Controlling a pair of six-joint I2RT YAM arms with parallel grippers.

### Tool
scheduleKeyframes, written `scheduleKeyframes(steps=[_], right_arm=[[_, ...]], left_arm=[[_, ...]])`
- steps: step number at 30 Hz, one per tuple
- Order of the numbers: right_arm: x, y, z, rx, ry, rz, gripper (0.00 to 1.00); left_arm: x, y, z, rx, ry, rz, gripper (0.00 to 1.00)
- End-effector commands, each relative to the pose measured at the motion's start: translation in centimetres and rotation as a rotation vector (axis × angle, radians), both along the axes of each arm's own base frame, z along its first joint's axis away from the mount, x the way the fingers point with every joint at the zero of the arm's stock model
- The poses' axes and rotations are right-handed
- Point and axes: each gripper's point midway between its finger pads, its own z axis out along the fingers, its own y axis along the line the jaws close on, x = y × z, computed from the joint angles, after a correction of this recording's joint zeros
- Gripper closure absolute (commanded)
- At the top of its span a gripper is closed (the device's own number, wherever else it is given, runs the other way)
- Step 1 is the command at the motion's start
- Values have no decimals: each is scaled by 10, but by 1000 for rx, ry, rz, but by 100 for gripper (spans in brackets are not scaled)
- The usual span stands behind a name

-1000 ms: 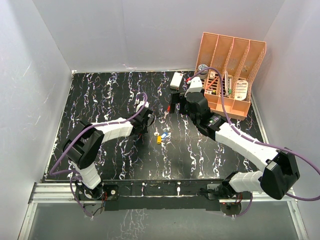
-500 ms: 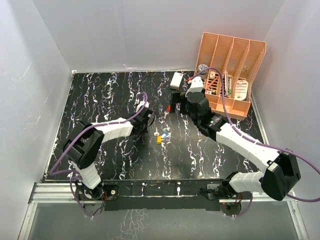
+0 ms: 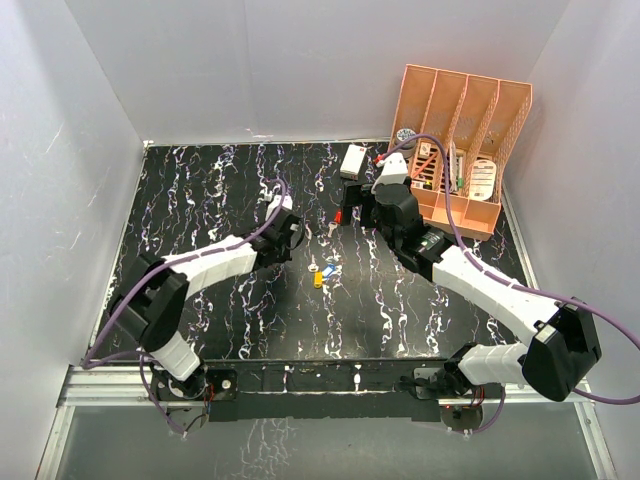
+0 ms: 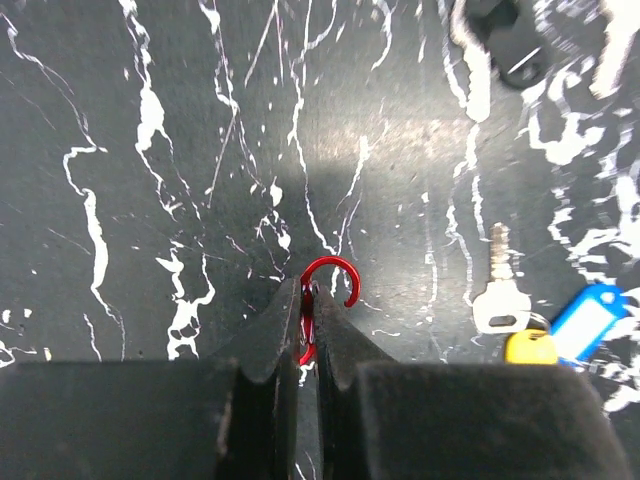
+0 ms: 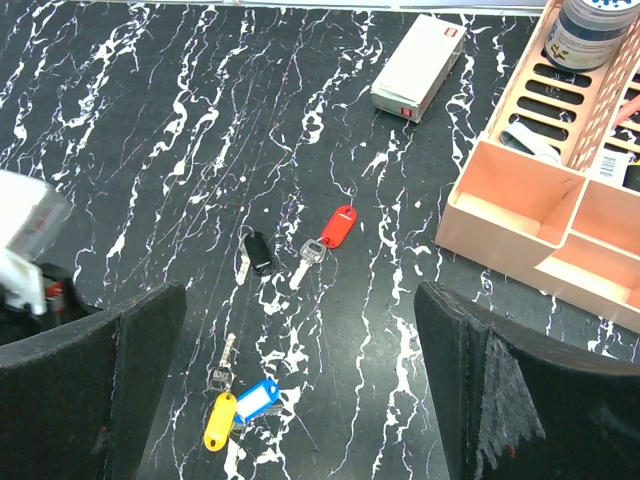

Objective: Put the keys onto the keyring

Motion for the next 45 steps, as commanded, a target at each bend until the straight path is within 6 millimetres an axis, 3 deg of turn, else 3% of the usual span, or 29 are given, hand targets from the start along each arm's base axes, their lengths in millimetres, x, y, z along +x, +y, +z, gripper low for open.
scheduleKeyframes(steps=[1, 9, 17, 31, 45], right_arm=[[2, -7, 17, 29, -54, -28, 2], [1, -9, 18, 31, -55, -32, 2], [-1, -13, 20, 31, -57, -42, 2], [-3, -21, 19, 26, -53, -56, 2], [-4, -24, 18, 26, -48, -58, 2]], left_arm=[[8, -1, 45, -58, -126, 2, 100], [8, -14, 70, -172, -203, -43, 100], [12, -37, 102, -467, -254, -141, 100], [12, -57, 123, -844, -213, -264, 100], [8, -81, 93, -968, -98, -376, 100]])
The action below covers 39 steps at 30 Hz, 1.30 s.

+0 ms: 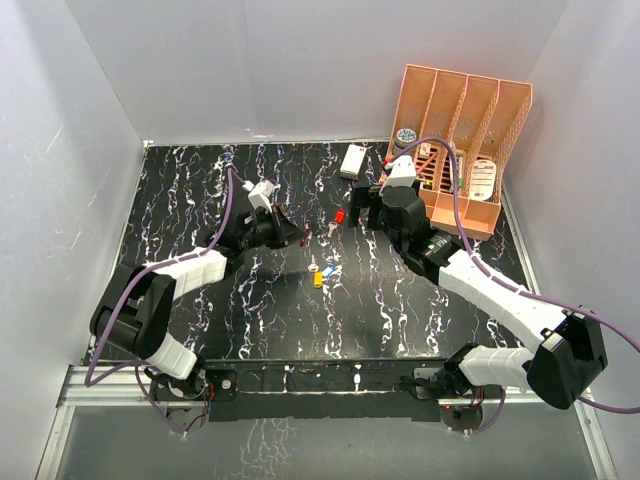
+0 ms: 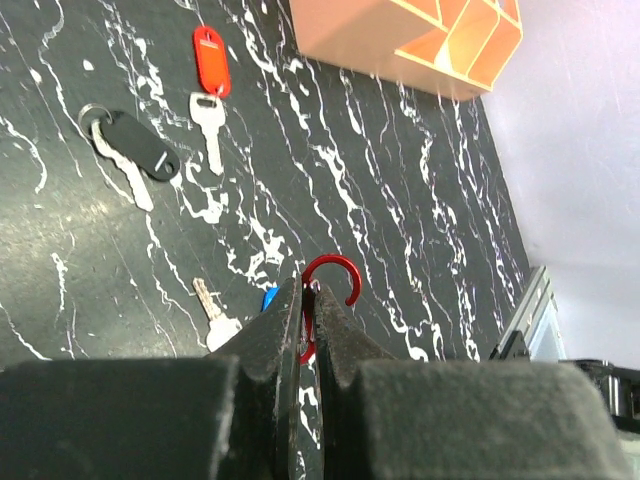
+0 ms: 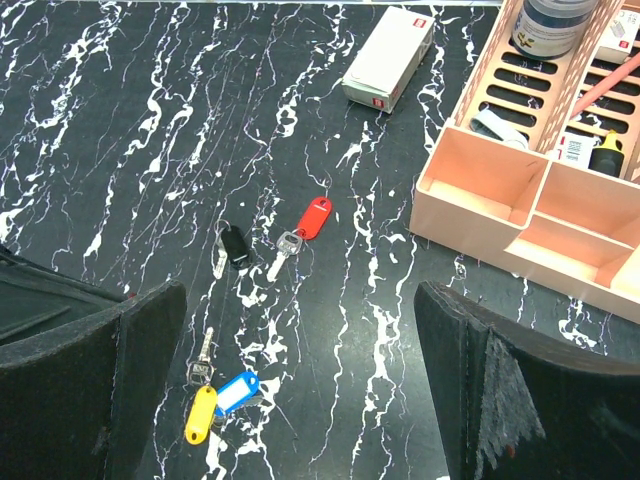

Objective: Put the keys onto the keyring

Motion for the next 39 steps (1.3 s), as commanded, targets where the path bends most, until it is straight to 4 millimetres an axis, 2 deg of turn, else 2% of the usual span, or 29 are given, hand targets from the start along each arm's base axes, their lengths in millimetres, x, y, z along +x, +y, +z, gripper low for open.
scheduleKeyframes(steps=[1, 11, 22, 33, 39], right_arm=[[1, -5, 20, 36, -53, -17, 2], [4, -1, 12, 30, -27, -11, 2], [5, 1, 6, 25, -6, -7, 2], [5, -1, 5, 29, -2, -6, 2], [4, 0, 4, 36, 4, 5, 2]], left_arm=[[-5, -10, 8, -70, -20, -71, 100], [-10, -10, 13, -86, -29, -83, 100], [-27, -21, 44, -257, -101, -251, 100], [-16, 2, 65, -499, -123, -298, 100], [-4, 15, 62, -595, -106, -289, 100]])
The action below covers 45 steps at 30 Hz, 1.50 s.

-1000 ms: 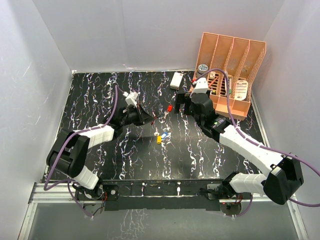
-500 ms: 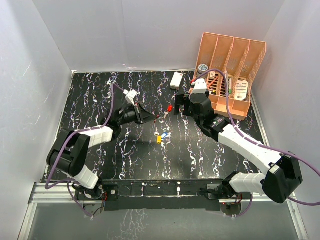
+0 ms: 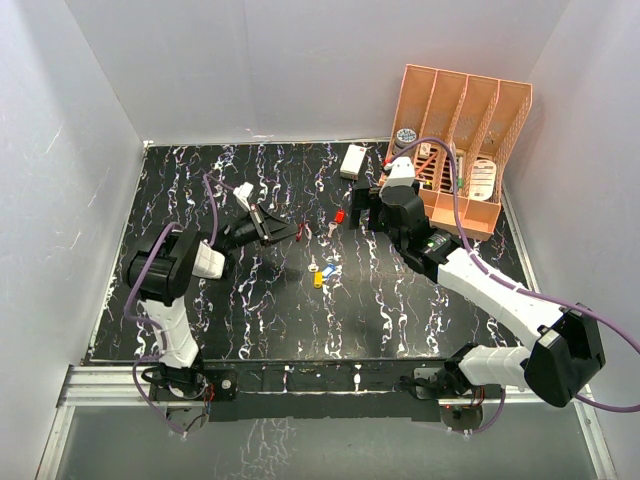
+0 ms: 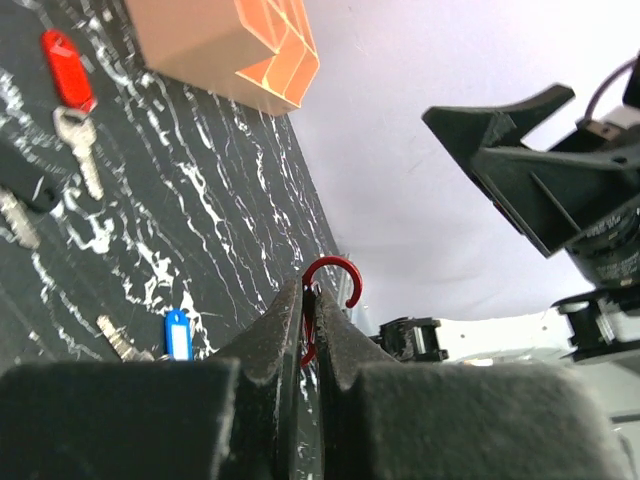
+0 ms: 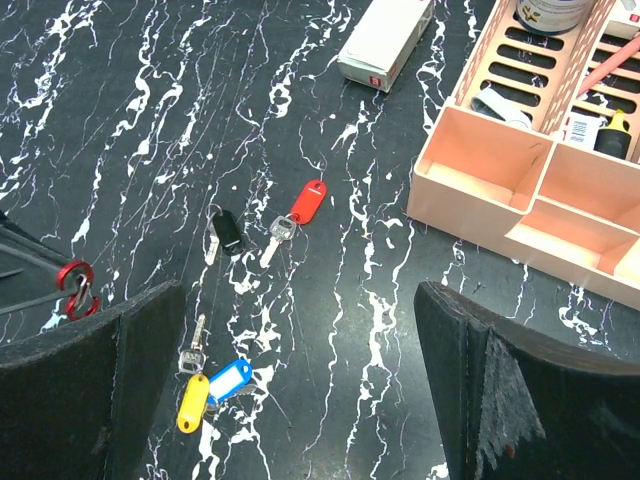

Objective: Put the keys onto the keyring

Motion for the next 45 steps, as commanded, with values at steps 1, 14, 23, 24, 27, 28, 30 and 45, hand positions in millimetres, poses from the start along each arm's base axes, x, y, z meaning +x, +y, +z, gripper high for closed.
scheduleKeyframes(steps=[1, 14, 23, 24, 27, 28, 30, 45], right_arm=[[3, 3, 15, 47, -36, 1, 2], [-1, 11, 2, 72, 3, 31, 2], [1, 20, -26, 58, 61, 59, 3], [2, 22, -27, 58, 66, 62, 3], [2, 24, -29, 61, 74, 68, 4], [2, 24, -30, 61, 75, 66, 4], [2, 23, -31, 58, 77, 63, 4], [4, 37, -58, 45, 167, 103, 17]], left_arm=[[-5, 7, 44, -120, -188, -46, 100], [-13, 11, 57, -90, -300, -78, 100], [-9, 14, 74, -82, -404, -45, 100], [-8, 14, 75, -84, -408, -41, 100], [-8, 16, 79, -83, -430, -22, 100], [-7, 17, 81, -83, -436, -12, 100], [-5, 19, 83, -86, -446, 13, 100], [-2, 24, 86, -89, -456, 77, 100]])
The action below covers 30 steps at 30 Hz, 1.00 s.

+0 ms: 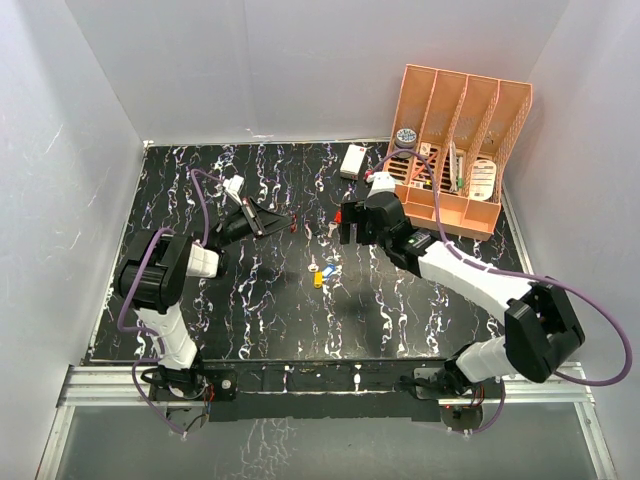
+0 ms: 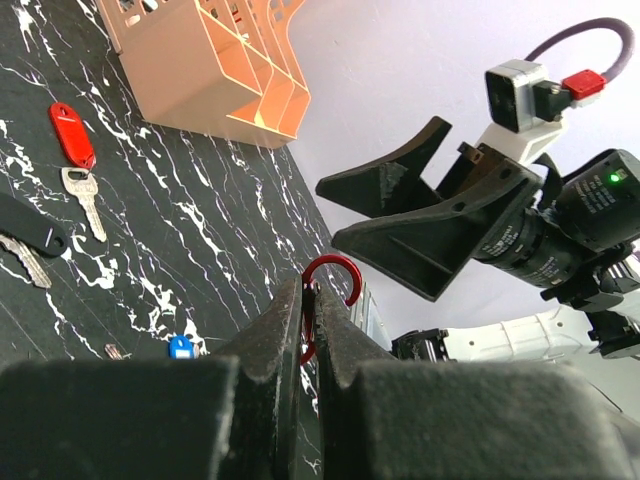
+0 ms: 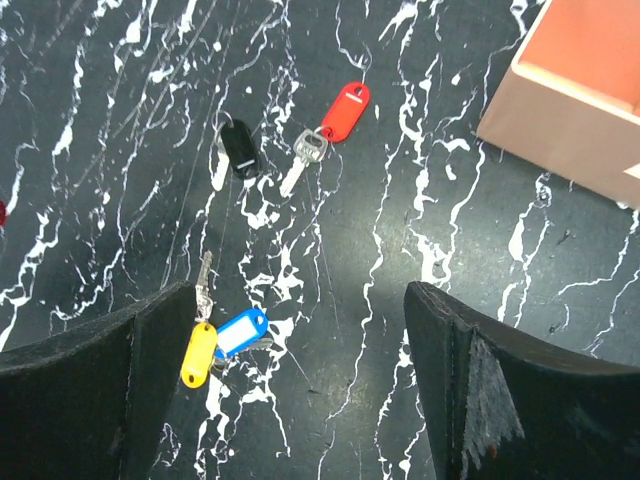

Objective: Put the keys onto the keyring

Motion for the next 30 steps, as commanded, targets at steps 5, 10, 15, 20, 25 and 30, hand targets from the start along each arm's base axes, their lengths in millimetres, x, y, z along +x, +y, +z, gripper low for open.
scheduleKeyframes(steps=[5, 10, 15, 20, 25, 30], right_arm=[[11, 14, 3, 38, -1, 16, 19], [14, 10, 11, 43, -23, -12, 19], [13, 7, 23, 55, -45, -23, 18], [10, -1, 34, 56, -67, -47, 17], [7, -9, 53, 74, -111, -69, 16], [4, -15, 63, 81, -133, -83, 16]], left_arm=[[-20, 5, 58, -54, -365, 1, 100], [-31, -3, 44, -40, -331, -44, 100], [-39, -21, 34, -38, -317, -109, 100], [-45, -36, 17, -29, -287, -146, 100], [-46, -42, 2, -20, -252, -152, 100], [-47, -47, -11, -12, -217, -161, 100]])
